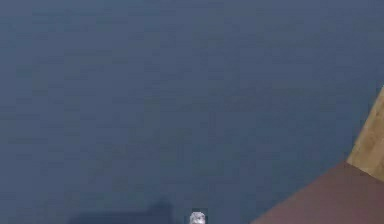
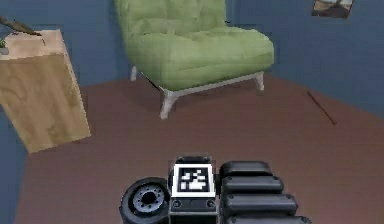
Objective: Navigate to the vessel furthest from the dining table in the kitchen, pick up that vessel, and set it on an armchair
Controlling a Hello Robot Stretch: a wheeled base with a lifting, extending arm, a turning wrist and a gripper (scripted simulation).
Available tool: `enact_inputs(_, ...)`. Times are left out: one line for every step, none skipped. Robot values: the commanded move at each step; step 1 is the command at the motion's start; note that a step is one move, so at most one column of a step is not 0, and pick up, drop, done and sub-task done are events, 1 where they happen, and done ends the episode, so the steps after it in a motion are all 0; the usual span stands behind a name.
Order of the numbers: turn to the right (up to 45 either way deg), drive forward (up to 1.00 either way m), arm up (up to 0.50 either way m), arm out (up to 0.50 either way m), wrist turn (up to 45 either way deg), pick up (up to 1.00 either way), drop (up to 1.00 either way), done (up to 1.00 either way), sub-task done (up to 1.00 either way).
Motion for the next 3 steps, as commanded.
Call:
enact_inputs(45.0, 0.00, 0.00, 0.00, 0.0, 0.00, 0.00, 0.00, 0.00)
enact_inputs(45.0, 0.00, 0.00, 0.00, 0.0, 0.00, 0.00, 0.00, 0.00)
enact_inputs(36.0, 0.00, 0.00, 0.00, 0.0, 0.00, 0.00, 0.00, 0.00)
